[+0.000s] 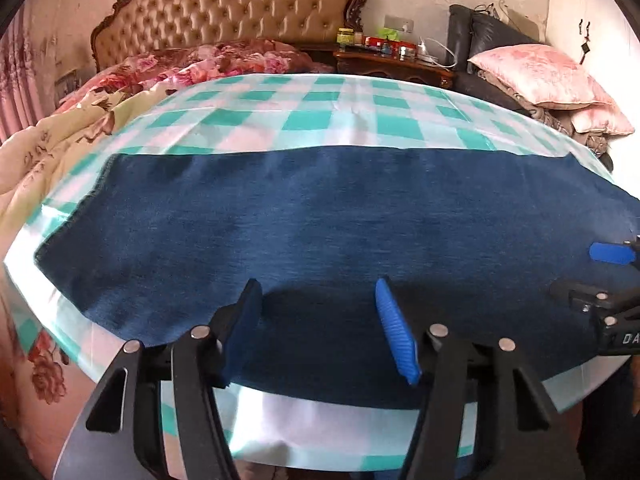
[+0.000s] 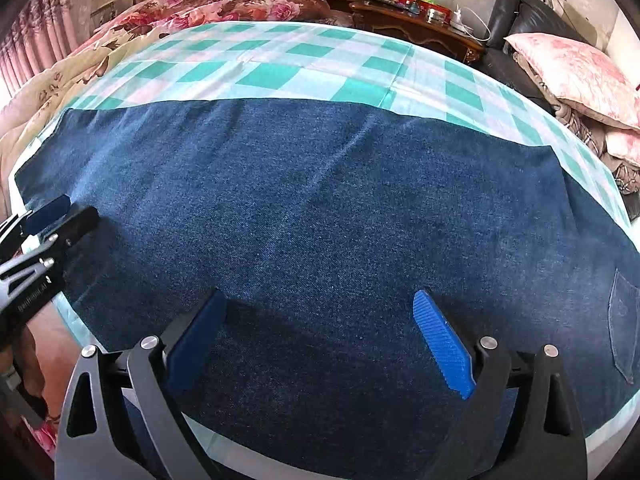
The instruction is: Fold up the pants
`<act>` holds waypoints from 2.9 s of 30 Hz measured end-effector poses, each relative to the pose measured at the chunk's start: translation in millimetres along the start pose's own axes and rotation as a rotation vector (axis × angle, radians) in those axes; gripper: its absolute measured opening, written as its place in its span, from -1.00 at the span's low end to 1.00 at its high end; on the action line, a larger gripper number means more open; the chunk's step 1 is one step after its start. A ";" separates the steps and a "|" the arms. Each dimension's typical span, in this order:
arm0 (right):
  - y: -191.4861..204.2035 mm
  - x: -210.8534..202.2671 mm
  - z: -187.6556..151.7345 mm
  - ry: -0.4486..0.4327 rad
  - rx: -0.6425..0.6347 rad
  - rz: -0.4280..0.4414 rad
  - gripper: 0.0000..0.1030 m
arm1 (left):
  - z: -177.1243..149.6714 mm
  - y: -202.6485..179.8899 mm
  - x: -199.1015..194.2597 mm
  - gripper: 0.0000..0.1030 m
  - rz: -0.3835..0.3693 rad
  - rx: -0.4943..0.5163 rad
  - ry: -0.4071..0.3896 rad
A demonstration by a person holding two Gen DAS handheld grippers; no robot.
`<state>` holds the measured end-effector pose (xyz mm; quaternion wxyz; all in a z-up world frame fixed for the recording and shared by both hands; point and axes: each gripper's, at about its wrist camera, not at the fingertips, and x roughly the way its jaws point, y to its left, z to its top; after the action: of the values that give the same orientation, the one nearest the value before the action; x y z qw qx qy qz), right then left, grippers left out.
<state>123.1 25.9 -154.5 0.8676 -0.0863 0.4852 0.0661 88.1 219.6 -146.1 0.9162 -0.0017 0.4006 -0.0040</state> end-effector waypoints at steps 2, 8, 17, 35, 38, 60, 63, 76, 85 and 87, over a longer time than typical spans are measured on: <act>-0.2 -0.1 0.1 0.002 0.003 0.002 0.77 | 3.7 9.2 3.1 0.34 0.025 0.004 0.001; -0.5 -0.9 -0.8 0.000 0.007 0.006 0.77 | 13.2 42.8 6.1 0.27 0.117 -0.035 0.014; -0.7 -1.0 -0.2 0.009 0.012 0.003 0.77 | 80.3 66.2 29.3 0.17 0.106 0.008 0.005; -29.5 18.3 100.7 -0.087 0.039 0.084 0.09 | 98.5 129.2 72.9 0.13 0.113 -0.108 0.105; -38.1 43.7 116.8 -0.054 0.034 0.013 0.03 | 97.5 158.5 53.0 0.09 0.056 -0.245 0.051; 34.6 30.9 109.7 -0.087 -0.131 0.124 -0.03 | -6.5 231.2 -26.7 -0.55 -0.057 -0.565 -0.008; 36.5 45.2 113.6 -0.057 -0.130 0.091 -0.21 | 2.3 225.4 -27.6 -0.73 -0.007 -0.511 0.012; 30.1 59.8 122.6 -0.075 -0.145 0.030 -0.49 | 13.7 231.0 -22.4 -0.60 0.026 -0.494 0.048; 38.3 22.2 118.1 -0.079 -0.067 0.194 -0.49 | -1.4 234.8 -24.2 -0.44 -0.077 -0.542 0.044; 52.9 14.5 109.4 -0.058 -0.074 0.256 -0.49 | -1.1 228.8 -18.6 -0.42 -0.070 -0.515 0.049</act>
<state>211.0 101.3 -115.1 0.8619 -0.0537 0.4644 0.1965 76.1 448.6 -134.6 0.8750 -0.2486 0.4100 0.0663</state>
